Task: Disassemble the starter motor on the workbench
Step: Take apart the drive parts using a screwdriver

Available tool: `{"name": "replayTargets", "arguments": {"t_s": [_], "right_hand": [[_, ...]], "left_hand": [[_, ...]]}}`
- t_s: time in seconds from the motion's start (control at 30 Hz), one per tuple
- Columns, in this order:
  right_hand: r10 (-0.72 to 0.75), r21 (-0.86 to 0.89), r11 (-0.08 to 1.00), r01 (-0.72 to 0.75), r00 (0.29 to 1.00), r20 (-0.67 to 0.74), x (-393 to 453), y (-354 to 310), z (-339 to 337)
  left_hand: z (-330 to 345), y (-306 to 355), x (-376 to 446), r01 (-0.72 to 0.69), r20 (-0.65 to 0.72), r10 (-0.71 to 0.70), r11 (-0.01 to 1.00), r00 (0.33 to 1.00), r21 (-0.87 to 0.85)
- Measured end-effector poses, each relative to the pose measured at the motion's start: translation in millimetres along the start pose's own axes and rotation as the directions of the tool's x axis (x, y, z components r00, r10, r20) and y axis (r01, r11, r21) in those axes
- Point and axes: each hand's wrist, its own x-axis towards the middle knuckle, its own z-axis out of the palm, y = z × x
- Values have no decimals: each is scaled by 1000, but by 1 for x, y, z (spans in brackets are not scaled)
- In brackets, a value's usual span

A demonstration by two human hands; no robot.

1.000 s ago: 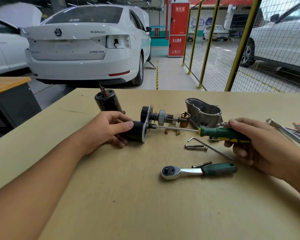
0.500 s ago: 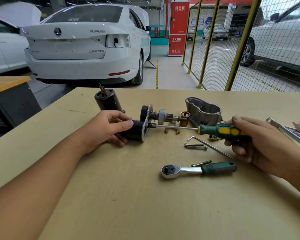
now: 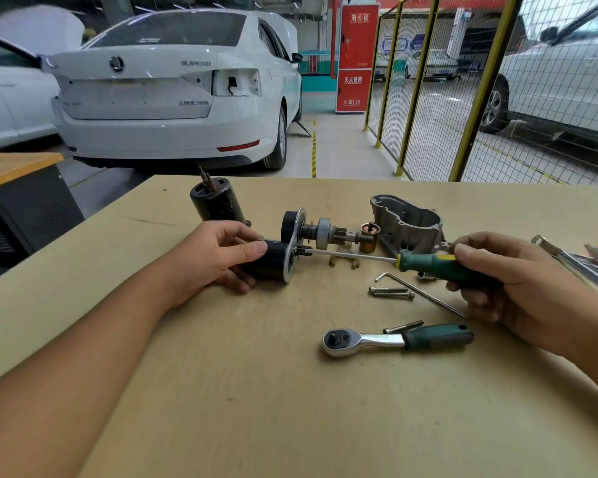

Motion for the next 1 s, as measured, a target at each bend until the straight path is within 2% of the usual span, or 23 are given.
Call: {"name": "replayTargets", "arguments": {"t_s": [0.13,0.33,0.53,0.6,0.73,0.83,0.93,1.0], "right_hand": [[-30,142,989,33,999,-23,1,3,1],[46,-6,999,-46,999,-12,0,0,0],[-18,149,989,19,1000,-4,3,4,-1],[-10,145,989,8,1000,10,2,4,2],[48,31,998,-48,999,-17,2,1,0],[35,98,995,-37,999,24,4,3,-6],[26,183,983,-27,1000,3,5,5,-5],[37,176,984,-38,999,12,4,3,-1]], "left_hand": [[1,1,-1,6,-5,-6,1000,1000,3],[2,3,-2,13,-14,-13,1000,1000,6],[3,4,-3,21,-12,-21,1000,1000,14],[3,5,-3,23,-12,-22,1000,1000,20],[3,6,-4,28,-20,-27,999,999,32],[2,6,-4,24,-23,-23,999,999,45],[2,5,-4,24,-22,-23,998,999,53],[2,4,-4,29,-22,-28,999,999,38]]}}
